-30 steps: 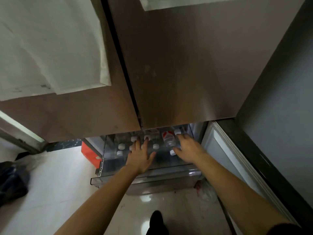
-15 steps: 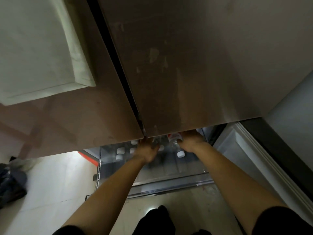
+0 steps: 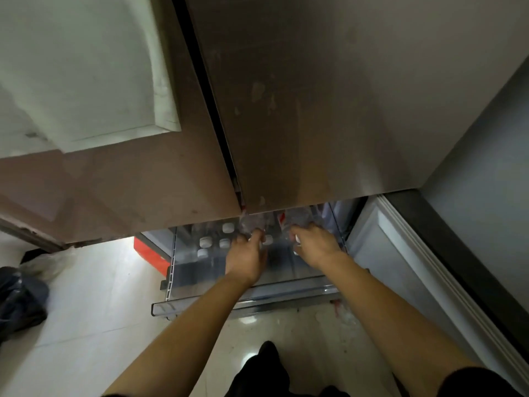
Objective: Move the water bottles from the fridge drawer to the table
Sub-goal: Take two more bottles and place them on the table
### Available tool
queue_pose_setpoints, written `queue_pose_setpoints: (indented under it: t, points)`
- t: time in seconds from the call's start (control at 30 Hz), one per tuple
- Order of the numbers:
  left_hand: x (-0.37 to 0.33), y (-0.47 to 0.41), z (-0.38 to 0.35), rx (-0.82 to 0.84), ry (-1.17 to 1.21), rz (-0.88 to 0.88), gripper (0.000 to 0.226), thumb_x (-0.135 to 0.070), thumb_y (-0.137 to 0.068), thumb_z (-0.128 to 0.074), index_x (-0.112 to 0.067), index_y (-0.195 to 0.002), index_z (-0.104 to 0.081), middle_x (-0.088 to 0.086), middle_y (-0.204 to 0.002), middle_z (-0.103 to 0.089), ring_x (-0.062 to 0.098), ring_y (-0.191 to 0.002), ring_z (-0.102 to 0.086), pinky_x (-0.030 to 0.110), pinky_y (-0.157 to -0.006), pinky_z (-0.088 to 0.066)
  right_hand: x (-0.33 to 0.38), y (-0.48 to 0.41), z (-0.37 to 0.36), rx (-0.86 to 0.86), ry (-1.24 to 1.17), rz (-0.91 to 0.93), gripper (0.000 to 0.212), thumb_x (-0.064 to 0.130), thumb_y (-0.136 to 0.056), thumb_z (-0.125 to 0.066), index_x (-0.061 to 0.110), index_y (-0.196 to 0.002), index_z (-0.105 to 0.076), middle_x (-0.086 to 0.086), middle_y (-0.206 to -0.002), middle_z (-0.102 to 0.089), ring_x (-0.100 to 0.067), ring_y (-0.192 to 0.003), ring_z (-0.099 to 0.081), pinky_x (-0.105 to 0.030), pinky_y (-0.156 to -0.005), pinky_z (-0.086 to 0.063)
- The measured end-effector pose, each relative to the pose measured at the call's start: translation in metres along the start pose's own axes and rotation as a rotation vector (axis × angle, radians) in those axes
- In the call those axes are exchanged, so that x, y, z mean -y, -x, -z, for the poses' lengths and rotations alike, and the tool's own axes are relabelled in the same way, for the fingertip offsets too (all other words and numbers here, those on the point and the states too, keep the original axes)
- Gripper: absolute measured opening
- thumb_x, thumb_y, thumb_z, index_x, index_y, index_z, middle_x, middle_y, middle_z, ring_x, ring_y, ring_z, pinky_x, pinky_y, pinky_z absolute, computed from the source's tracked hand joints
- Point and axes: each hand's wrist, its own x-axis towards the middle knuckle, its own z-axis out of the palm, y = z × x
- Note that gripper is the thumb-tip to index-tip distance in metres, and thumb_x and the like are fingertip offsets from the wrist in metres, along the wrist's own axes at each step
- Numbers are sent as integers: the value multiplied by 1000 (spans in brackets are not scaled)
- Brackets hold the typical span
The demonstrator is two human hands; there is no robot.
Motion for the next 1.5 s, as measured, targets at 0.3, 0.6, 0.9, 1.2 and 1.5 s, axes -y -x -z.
queue_pose_setpoints:
  t: [0.3,0.6,0.9,1.2,1.5]
  points:
    - [-18,67,48,-456,129,-31,24,-37,-92,-63,-29,-97,-41,4,-85,-65,26,-75,-63,41,-57,-54,2,77,37,-383,-66,91,19,18,-92,-64,23,-106,-52,-6,-91,-64,-23,-75,-58,-32,-60,-44]
    - [-9,101,80,-279,99,65,24,-41,-93,-60,-26,-106,-47,11,-99,-69,34,-86,-64,41,-71,-52,27,108,60,-220,-396,85,7,36,-98,-53,37,-94,-48,-10,-98,-68,-35,-88,-62,-41,-73,-53]
    - [32,88,71,-138,135,86,24,-39,-96,-56,-24,-113,-47,13,-109,-68,36,-95,-65,44,-81,-55,50,90,24,-110,-384,-5,13,37,-99,-52,34,-112,-53,-11,-109,-65,-26,-81,-51,-31,-67,-40]
    - [64,55,66,-216,371,172,49,-40,-85,-70,-17,-124,-50,12,-106,-70,35,-98,-65,43,-80,-54,72,50,13,-132,-379,-232,49,53,-77,-72,23,-115,-61,-6,-108,-70,-29,-100,-65,-31,-71,-46]
    - [78,38,33,-133,568,135,76,-26,-77,-79,-16,-138,-34,17,-134,-47,38,-117,-53,44,-95,-48,67,30,-7,-71,-554,-286,60,27,-74,-83,21,-126,-53,-3,-120,-61,-28,-114,-60,-38,-96,-50]
